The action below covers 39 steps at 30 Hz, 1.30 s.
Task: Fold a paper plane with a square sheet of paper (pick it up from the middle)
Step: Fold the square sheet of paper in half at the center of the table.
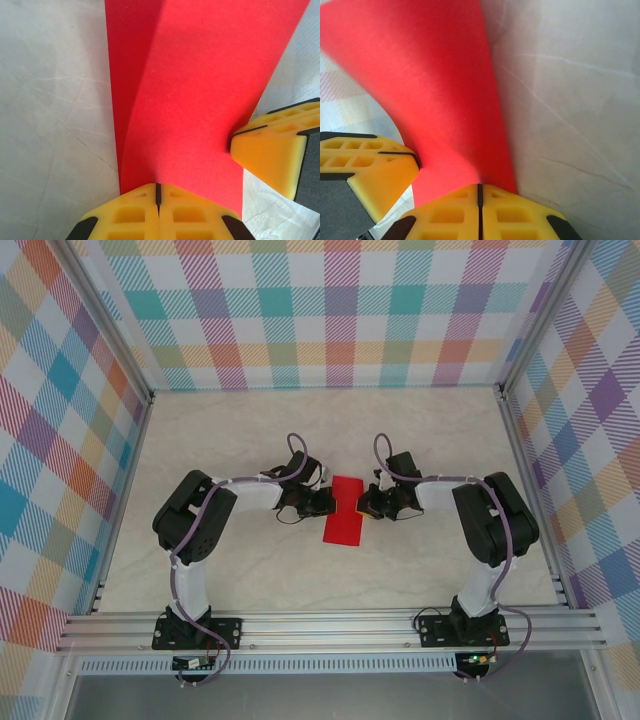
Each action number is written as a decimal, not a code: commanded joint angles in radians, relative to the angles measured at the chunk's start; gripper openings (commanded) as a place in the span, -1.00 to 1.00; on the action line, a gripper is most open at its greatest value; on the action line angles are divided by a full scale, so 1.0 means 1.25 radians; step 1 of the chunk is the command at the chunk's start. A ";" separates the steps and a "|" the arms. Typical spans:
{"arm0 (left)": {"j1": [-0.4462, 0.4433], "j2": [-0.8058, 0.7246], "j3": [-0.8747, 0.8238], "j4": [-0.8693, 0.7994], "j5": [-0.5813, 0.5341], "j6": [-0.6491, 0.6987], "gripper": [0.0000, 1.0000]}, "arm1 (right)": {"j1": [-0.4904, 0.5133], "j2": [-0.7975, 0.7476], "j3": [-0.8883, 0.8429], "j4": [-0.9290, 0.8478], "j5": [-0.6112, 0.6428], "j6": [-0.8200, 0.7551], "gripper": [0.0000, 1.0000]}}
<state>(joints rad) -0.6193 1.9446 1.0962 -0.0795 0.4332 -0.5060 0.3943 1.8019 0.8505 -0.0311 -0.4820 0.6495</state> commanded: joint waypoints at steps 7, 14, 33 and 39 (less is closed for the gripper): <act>-0.009 0.049 -0.018 -0.108 -0.053 0.018 -1.00 | -0.025 -0.047 0.044 -0.027 -0.030 -0.017 -0.80; -0.009 0.051 -0.014 -0.112 -0.056 0.021 -1.00 | -0.034 0.026 0.089 -0.041 -0.042 -0.034 -0.81; -0.009 0.049 -0.018 -0.113 -0.062 0.022 -1.00 | -0.057 0.039 0.189 -0.115 -0.038 -0.049 -0.80; -0.009 0.049 -0.020 -0.113 -0.062 0.022 -1.00 | -0.063 0.094 0.215 -0.120 -0.039 -0.048 -0.81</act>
<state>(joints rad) -0.6193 1.9465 1.0988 -0.0837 0.4320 -0.5003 0.3202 1.8820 1.1038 -0.1558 -0.5095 0.6117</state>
